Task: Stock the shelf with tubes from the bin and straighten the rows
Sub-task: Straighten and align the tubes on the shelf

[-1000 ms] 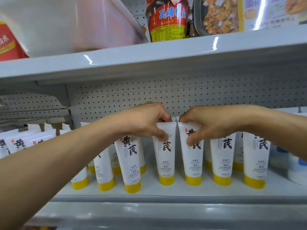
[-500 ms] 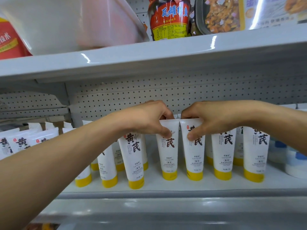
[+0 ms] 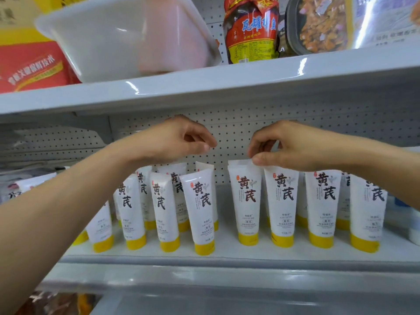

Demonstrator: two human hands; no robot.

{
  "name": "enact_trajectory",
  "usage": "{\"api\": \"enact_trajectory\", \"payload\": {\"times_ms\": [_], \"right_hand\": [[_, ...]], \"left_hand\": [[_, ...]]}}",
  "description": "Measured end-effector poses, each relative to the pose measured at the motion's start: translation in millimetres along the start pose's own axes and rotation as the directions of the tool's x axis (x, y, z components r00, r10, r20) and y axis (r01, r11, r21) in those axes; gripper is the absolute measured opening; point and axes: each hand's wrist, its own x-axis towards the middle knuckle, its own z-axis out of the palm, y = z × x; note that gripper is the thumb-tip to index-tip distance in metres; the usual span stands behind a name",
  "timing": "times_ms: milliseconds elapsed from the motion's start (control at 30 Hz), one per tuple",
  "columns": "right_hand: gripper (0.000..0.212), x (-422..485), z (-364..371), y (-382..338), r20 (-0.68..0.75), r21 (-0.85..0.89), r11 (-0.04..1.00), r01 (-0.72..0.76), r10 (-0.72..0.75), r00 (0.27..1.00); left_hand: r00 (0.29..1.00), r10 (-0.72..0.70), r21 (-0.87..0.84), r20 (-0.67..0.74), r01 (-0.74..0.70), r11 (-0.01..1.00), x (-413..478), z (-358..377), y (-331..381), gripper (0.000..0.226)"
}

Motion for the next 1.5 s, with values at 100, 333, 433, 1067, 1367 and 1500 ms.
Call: {"api": "enact_trajectory", "payload": {"times_ms": [100, 333, 433, 1067, 1367, 1500], "right_hand": [[0.013, 10.5, -0.4, -2.7, 0.036, -0.021, 0.999, 0.028, -0.027, 0.999], [0.018, 40.4, 4.4, 3.4, 0.086, -0.063, 0.998, -0.020, 0.025, 0.996], [0.019, 51.4, 7.4, 4.8, 0.119, -0.048, 0.997, -0.067, 0.072, 0.990], [0.008, 77.4, 24.5, 0.7, 0.234, -0.019, 0.981, -0.192, 0.191, 0.953], [0.009, 73.8, 23.9, 1.2, 0.231, 0.003, 0.982, -0.186, 0.181, 0.956], [0.009, 72.6, 23.3, 0.8, 0.234, 0.007, 0.983, -0.183, 0.176, 0.956]], "left_hand": [[0.998, -0.046, 0.020, 0.040, 0.045, 0.999, -3.6, -3.2, -10.6, 0.019], [0.990, -0.067, 0.035, 0.123, 0.064, 0.997, 16.7, 8.1, -32.5, 0.023], [0.981, -0.019, 0.060, 0.195, 0.008, 0.998, 27.6, 11.0, -39.1, 0.027], [0.982, 0.057, 0.044, 0.180, -0.066, 0.997, 51.3, 30.5, -59.1, 0.013], [0.983, 0.047, -0.010, 0.179, -0.046, 0.999, 48.8, 32.1, -56.4, 0.012], [0.983, 0.039, -0.019, 0.182, -0.036, 0.999, 46.4, 31.2, -55.0, 0.013]]}}
